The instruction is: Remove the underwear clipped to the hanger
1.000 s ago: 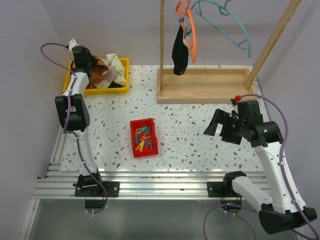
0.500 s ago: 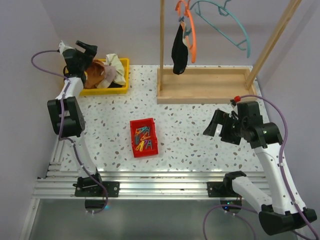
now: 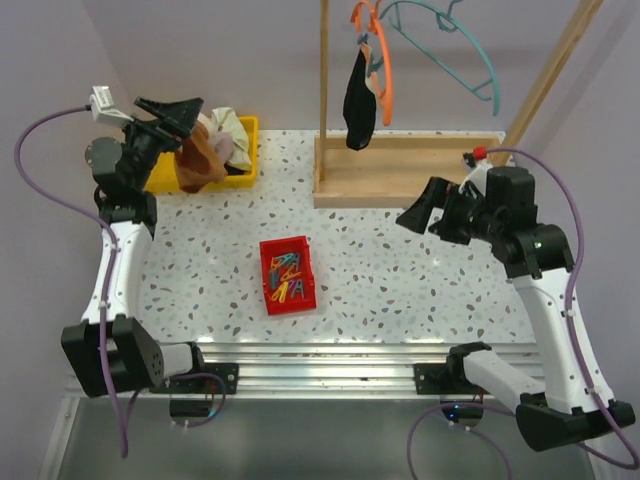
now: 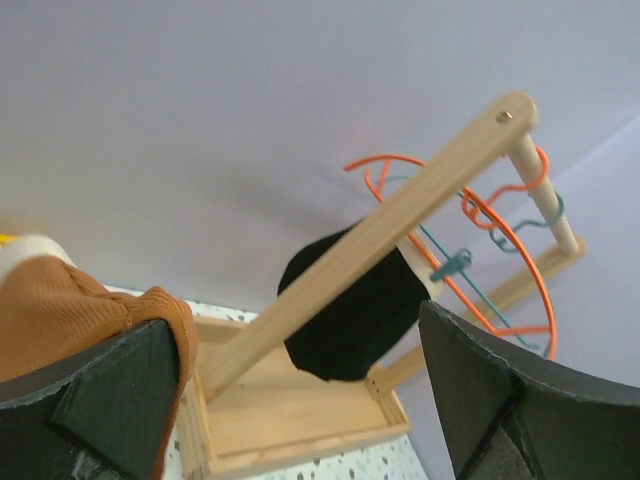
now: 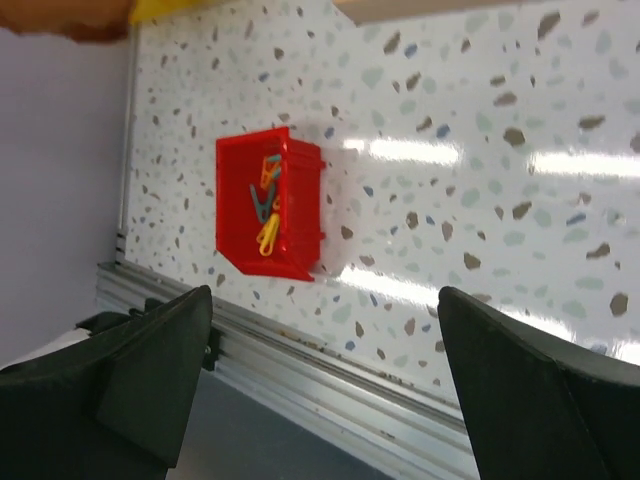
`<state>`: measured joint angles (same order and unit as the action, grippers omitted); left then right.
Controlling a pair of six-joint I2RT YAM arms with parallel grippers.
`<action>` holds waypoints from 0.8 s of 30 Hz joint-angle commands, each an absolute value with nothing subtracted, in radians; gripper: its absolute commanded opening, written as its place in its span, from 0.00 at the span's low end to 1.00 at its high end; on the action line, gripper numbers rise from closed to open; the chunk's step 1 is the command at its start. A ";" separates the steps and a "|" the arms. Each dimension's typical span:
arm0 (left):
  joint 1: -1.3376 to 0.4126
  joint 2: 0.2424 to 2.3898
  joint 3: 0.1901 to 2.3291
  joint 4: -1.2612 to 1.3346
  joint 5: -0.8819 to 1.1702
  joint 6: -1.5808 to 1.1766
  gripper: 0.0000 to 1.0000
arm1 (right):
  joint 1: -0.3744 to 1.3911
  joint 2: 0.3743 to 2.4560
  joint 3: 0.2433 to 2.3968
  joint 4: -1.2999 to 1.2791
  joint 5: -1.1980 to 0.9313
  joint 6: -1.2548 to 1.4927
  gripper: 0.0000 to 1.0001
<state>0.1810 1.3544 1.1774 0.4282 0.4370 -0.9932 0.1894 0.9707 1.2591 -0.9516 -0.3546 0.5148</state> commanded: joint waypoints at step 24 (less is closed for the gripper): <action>0.225 1.518 1.498 0.221 0.299 -0.745 0.99 | 0.195 1.139 1.630 -0.770 -0.377 0.387 0.95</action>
<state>0.1738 1.3640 1.3476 0.1249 0.3767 -0.7395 0.1894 1.2243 1.6917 -0.7338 -0.3599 0.3843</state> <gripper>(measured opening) 0.985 0.950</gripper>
